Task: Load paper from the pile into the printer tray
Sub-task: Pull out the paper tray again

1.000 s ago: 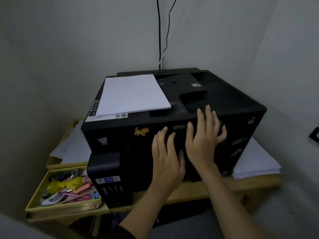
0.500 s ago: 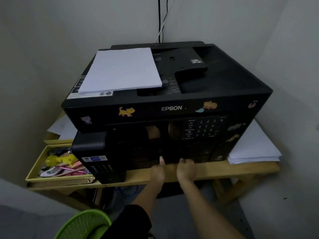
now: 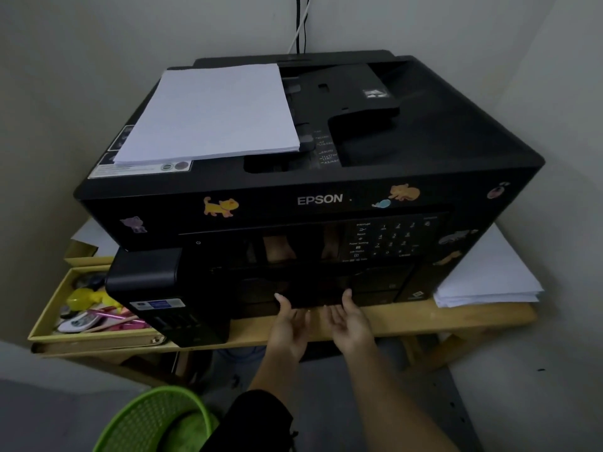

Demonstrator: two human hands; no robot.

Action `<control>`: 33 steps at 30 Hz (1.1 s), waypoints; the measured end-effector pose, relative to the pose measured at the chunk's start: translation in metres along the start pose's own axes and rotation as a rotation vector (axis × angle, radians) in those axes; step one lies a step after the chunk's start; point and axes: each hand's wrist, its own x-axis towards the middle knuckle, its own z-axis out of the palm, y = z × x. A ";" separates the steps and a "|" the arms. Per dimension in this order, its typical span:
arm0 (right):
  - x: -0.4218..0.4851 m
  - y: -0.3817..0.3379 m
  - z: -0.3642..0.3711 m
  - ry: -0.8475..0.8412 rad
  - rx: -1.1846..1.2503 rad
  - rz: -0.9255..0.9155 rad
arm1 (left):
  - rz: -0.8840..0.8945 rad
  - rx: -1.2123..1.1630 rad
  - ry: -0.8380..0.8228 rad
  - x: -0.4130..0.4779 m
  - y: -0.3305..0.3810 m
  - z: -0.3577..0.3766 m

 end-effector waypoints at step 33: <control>-0.015 0.009 -0.001 0.657 -1.274 -0.810 | 0.398 1.175 0.784 -0.031 -0.025 0.024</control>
